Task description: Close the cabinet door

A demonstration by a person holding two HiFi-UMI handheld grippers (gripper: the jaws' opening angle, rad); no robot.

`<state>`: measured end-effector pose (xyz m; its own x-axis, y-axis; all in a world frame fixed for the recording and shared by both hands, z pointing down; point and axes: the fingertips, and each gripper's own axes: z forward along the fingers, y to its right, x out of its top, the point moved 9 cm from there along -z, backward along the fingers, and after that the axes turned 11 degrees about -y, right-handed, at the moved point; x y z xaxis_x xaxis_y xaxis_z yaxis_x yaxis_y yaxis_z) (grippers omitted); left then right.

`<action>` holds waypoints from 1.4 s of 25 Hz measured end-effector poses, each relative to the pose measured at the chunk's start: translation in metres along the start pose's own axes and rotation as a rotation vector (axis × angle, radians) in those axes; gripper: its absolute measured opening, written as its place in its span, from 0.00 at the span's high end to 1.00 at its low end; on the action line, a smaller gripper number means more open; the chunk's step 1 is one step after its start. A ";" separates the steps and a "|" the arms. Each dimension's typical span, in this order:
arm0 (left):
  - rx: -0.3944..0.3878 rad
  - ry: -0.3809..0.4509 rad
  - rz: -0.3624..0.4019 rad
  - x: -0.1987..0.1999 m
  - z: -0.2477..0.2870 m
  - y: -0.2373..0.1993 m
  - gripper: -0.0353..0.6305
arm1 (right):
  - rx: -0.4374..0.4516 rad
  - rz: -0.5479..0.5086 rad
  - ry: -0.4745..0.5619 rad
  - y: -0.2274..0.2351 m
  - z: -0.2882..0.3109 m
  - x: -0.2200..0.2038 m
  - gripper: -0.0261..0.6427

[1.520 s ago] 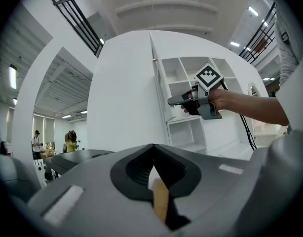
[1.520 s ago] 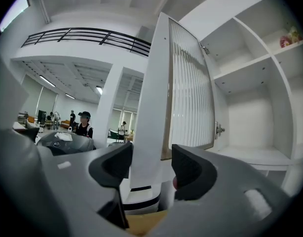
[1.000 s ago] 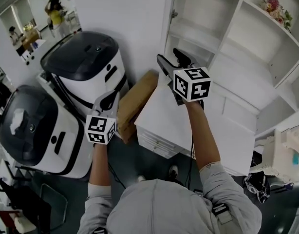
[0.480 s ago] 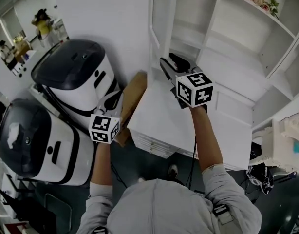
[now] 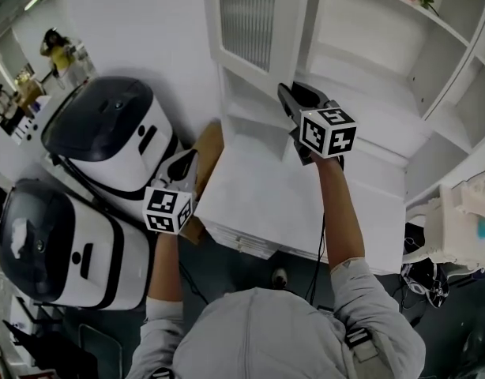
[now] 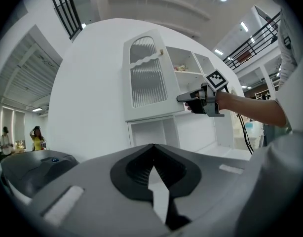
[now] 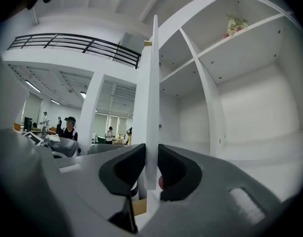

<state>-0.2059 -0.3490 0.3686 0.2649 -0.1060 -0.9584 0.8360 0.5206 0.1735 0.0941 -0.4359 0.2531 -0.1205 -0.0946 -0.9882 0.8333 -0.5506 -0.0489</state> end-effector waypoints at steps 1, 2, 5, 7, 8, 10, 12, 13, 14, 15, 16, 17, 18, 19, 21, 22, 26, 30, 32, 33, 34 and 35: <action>0.000 0.000 0.001 0.002 0.004 0.003 0.92 | 0.010 -0.007 0.002 0.003 0.001 0.000 0.84; 0.001 0.000 0.003 0.005 0.008 0.006 0.92 | 0.015 -0.011 0.004 0.007 0.001 0.000 0.84; 0.005 0.000 0.008 0.013 0.018 0.014 0.92 | 0.021 -0.006 0.008 0.022 0.002 0.001 0.83; 0.006 -0.005 0.012 0.015 0.024 0.018 0.92 | 0.022 -0.011 0.007 0.030 0.002 0.001 0.83; 0.006 -0.009 0.011 0.015 0.026 0.020 0.92 | 0.018 -0.019 0.007 0.032 0.002 0.001 0.83; 0.008 -0.012 0.005 0.016 0.031 0.024 0.92 | 0.001 -0.030 0.013 0.038 0.004 0.001 0.82; 0.010 -0.011 -0.002 0.017 0.035 0.027 0.92 | -0.023 -0.028 0.019 0.046 0.005 0.001 0.78; 0.011 -0.011 -0.004 0.018 0.038 0.028 0.92 | -0.033 -0.023 0.018 0.050 0.006 0.001 0.77; 0.012 -0.012 -0.005 0.018 0.040 0.030 0.92 | -0.042 -0.021 0.015 0.055 0.007 0.002 0.74; 0.013 -0.013 -0.006 0.018 0.042 0.031 0.92 | -0.052 -0.023 0.010 0.059 0.007 0.002 0.71; 0.013 -0.014 -0.007 0.019 0.043 0.033 0.92 | -0.063 -0.027 0.005 0.063 0.008 0.003 0.67; 0.013 -0.015 -0.009 0.019 0.045 0.034 0.92 | -0.072 -0.030 0.003 0.067 0.008 0.003 0.61; 0.012 -0.015 -0.010 0.019 0.047 0.035 0.92 | -0.077 -0.028 0.002 0.071 0.008 0.003 0.56; 0.010 -0.015 -0.010 0.019 0.049 0.036 0.92 | -0.077 -0.021 0.002 0.075 0.009 0.003 0.52; 0.008 -0.018 -0.011 0.019 0.053 0.039 0.92 | -0.075 -0.012 0.001 0.080 0.011 0.003 0.52; 0.007 -0.019 -0.012 0.019 0.055 0.041 0.92 | -0.075 -0.013 -0.001 0.083 0.012 0.003 0.52; 0.016 -0.025 -0.018 0.018 0.057 0.043 0.92 | -0.078 -0.021 -0.006 0.091 0.014 0.005 0.52; 0.026 -0.032 -0.024 0.015 0.056 0.042 0.92 | -0.084 -0.006 -0.008 0.099 0.017 0.005 0.54; 0.030 -0.037 -0.029 0.012 0.056 0.041 0.92 | -0.082 0.005 -0.010 0.102 0.020 0.005 0.54; 0.032 -0.039 -0.030 0.012 0.056 0.041 0.92 | -0.081 0.009 -0.011 0.103 0.021 0.005 0.55; 0.033 -0.040 -0.031 0.011 0.056 0.041 0.92 | -0.082 0.011 -0.011 0.105 0.022 0.005 0.55; 0.033 -0.042 -0.030 0.011 0.055 0.041 0.92 | -0.084 0.014 -0.011 0.106 0.023 0.006 0.55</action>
<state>-0.1417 -0.3755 0.3781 0.2587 -0.1566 -0.9532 0.8589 0.4887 0.1528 0.1694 -0.5139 0.2456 -0.1140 -0.1111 -0.9873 0.8773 -0.4776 -0.0476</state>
